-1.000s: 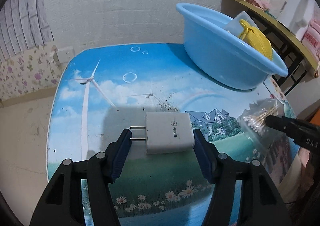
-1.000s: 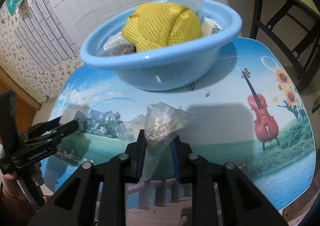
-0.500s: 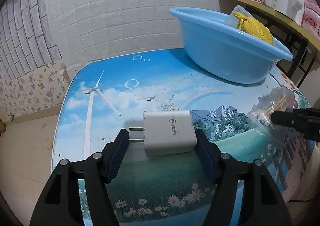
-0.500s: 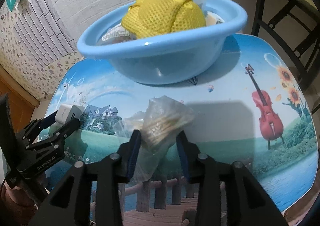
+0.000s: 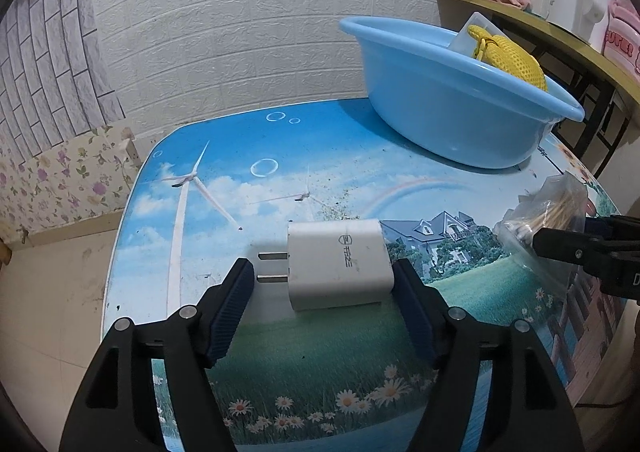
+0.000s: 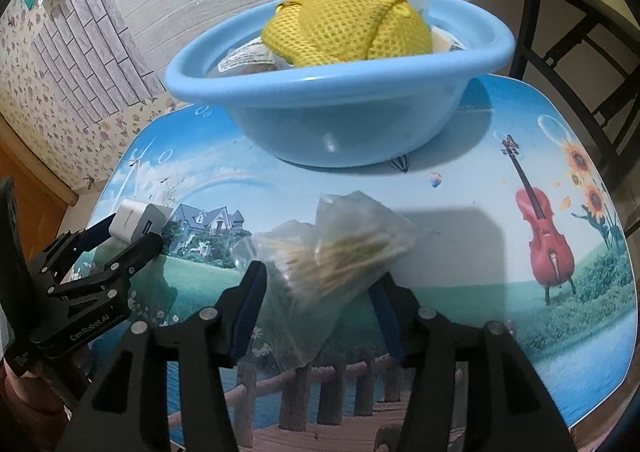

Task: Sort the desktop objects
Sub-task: 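Lift the charger with the left tool while the right tool lifts the swab bag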

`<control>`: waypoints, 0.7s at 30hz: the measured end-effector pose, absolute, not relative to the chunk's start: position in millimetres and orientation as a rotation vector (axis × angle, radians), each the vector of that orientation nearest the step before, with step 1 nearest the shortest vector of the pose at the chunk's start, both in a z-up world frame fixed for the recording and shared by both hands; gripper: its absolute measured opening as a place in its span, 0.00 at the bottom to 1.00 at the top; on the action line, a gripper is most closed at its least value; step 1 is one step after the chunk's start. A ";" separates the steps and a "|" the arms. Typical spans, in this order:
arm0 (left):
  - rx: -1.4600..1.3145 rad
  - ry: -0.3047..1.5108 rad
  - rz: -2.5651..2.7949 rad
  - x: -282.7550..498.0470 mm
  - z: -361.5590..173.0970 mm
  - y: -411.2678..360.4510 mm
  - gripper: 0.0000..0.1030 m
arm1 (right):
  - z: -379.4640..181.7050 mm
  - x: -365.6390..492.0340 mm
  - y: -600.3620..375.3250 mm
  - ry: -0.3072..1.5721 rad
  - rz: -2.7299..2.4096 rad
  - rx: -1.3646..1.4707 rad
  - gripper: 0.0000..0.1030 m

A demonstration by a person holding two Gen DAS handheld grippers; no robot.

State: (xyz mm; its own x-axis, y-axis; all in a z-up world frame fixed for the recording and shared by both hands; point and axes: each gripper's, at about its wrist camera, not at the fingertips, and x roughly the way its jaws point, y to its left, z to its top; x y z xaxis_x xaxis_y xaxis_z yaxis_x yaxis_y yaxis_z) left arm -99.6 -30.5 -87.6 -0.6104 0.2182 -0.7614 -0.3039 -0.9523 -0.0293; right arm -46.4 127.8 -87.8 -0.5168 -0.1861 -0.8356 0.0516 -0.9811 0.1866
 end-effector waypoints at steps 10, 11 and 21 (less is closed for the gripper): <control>-1.200 0.148 2.580 -99.4 -87.6 -30.7 0.68 | -87.6 -46.5 128.7 -0.190 -2.620 1.465 0.52; -1.200 0.147 2.580 -99.3 -87.6 -30.8 0.68 | -87.7 -46.3 128.7 -0.186 -2.621 1.464 0.52; -1.200 0.147 2.580 -99.2 -87.5 -30.4 0.68 | -87.7 -45.9 129.4 -0.186 -2.619 1.459 0.54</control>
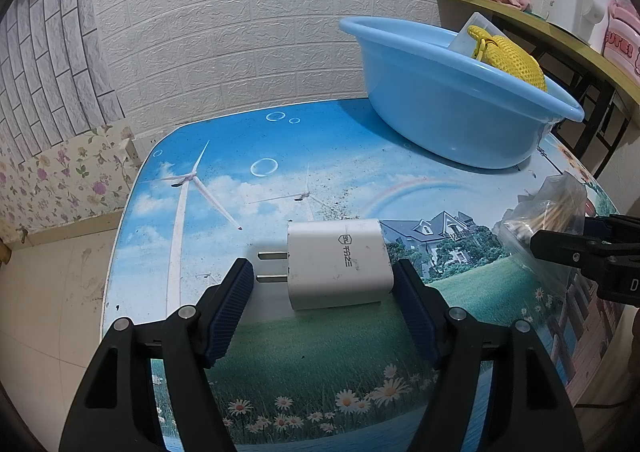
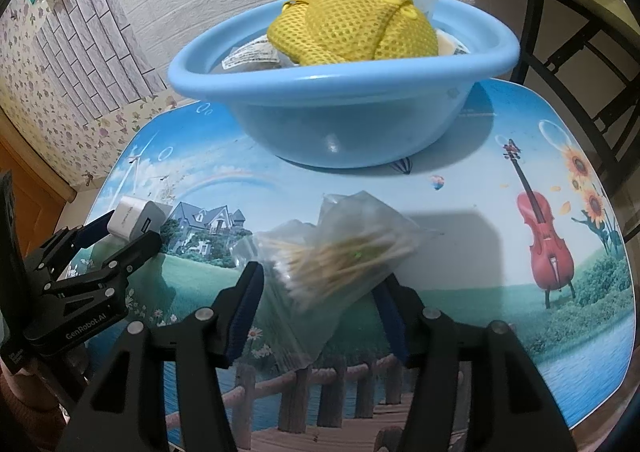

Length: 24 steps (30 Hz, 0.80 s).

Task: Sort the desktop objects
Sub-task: 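Lift the charger with the left tool while the right tool lifts the swab bag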

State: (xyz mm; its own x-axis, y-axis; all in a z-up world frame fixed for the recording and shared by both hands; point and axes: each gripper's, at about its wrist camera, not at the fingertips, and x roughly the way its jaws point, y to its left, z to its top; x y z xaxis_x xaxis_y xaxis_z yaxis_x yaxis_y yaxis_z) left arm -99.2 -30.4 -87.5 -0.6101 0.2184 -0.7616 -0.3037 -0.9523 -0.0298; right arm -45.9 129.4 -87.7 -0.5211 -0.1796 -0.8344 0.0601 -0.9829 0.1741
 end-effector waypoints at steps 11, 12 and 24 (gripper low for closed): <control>-1.214 0.159 2.581 -97.1 -85.7 -27.2 0.59 | -86.6 -44.3 128.8 -0.169 -2.613 1.465 0.56; -1.226 0.154 2.576 -96.7 -85.0 -27.0 0.58 | -86.2 -43.8 129.3 -0.166 -2.613 1.467 0.56; -1.315 0.043 2.533 -85.0 -77.9 -27.6 0.58 | -84.6 -35.1 138.0 -0.155 -2.554 1.433 0.29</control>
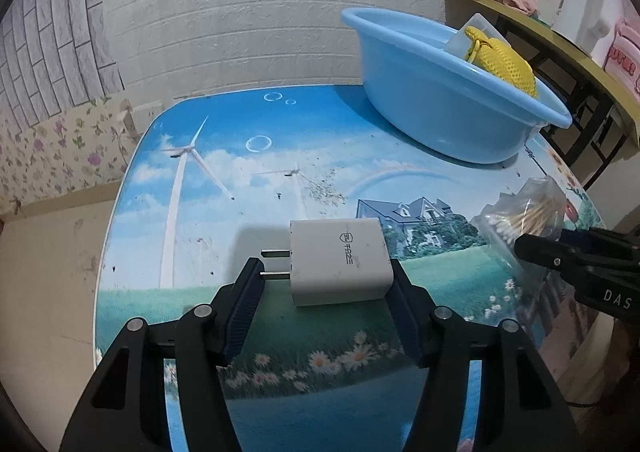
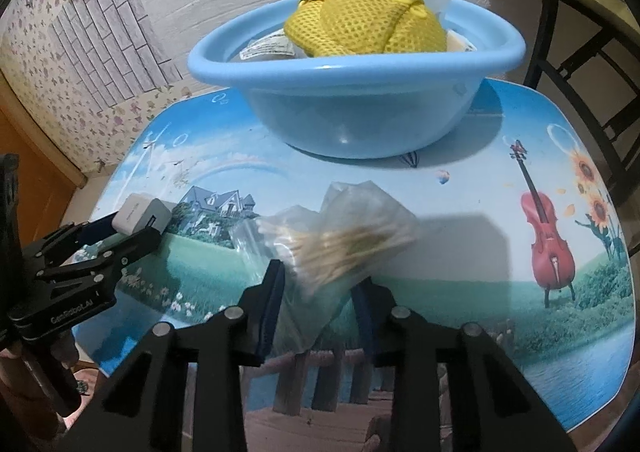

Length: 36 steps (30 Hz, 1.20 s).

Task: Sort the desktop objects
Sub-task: 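Lift the charger with the left tool while the right tool lifts the swab bag, then carry the charger and the swab bag over the blue basin with both tools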

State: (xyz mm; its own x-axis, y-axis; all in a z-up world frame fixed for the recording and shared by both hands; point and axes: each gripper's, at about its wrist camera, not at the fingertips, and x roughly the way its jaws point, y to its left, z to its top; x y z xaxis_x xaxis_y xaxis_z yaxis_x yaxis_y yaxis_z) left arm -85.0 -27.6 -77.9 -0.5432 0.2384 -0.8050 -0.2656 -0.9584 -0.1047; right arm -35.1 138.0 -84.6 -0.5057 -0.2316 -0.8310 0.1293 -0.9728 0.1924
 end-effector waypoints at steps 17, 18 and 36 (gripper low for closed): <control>-1.307 -0.146 2.604 -63.6 -50.3 -24.3 0.58 | -55.9 -5.2 175.5 -0.226 -2.479 1.256 0.14; -1.305 -0.149 2.613 -63.0 -47.8 -24.0 0.58 | -54.8 -4.1 178.4 -0.229 -2.480 1.248 0.14; -1.106 -0.125 2.645 -86.5 52.4 21.8 0.58 | 16.7 -9.8 222.4 -0.208 -2.498 0.959 0.13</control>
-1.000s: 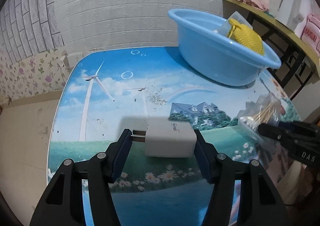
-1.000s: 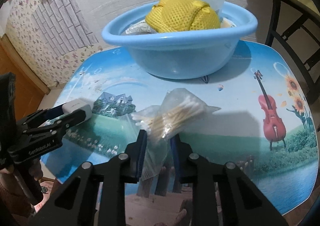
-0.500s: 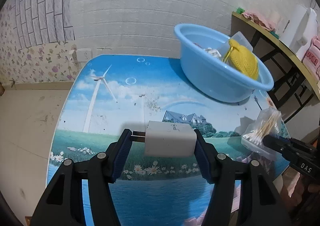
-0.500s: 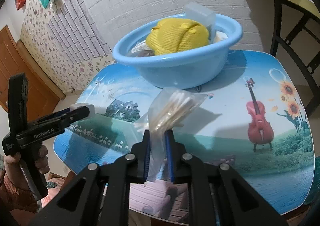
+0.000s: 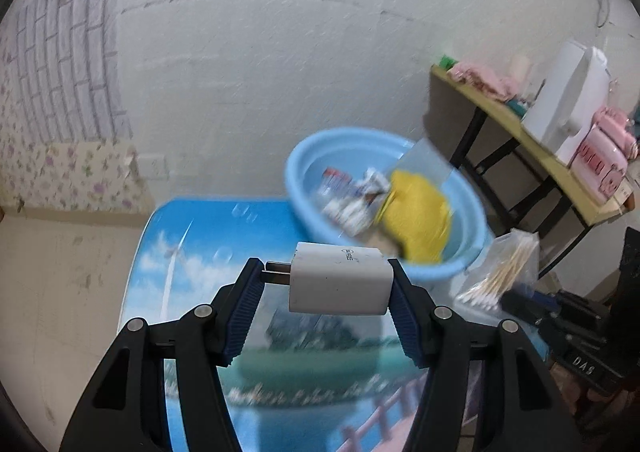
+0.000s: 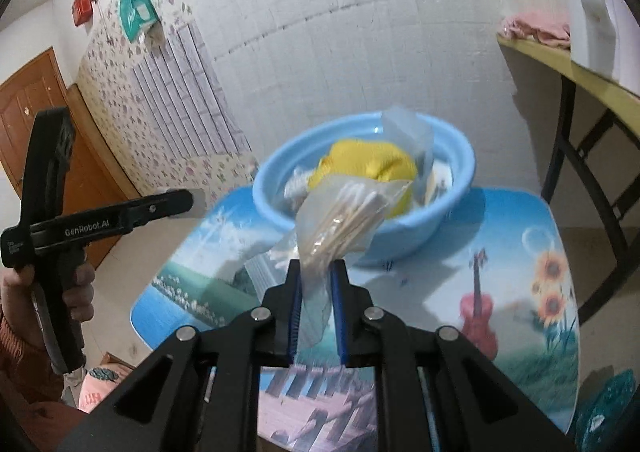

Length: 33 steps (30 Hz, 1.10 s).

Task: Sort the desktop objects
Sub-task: 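Carry the charger and the swab bag over the blue basin with both tools, then open both tools to drop the charger and swab bag into the basin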

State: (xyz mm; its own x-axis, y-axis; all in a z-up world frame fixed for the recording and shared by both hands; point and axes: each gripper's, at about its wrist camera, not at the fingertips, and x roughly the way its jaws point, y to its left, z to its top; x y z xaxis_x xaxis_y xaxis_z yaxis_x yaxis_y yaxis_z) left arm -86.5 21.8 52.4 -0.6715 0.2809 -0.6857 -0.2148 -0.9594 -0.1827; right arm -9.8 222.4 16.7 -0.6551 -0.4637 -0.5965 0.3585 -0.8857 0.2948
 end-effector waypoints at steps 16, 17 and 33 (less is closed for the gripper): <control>-1.140 0.022 2.535 -194.9 42.1 101.4 0.58 | 27.9 -100.4 232.9 -0.207 -2.507 0.881 0.13; -1.148 0.030 2.529 -197.2 39.4 103.4 0.58 | 27.1 -104.7 232.2 -0.205 -2.507 0.879 0.13; -1.154 -0.023 2.599 -179.5 49.5 71.1 0.93 | 41.9 -141.3 200.3 -0.146 -2.491 0.875 0.16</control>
State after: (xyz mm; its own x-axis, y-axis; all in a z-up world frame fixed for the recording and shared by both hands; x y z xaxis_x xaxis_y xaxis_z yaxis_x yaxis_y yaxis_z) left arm -179.5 71.1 49.5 -0.6339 0.2746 -0.7230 -0.2615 -0.9559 -0.1338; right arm -141.3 200.3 41.9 -0.6730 -0.4837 -0.5596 0.4151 -0.8732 0.2555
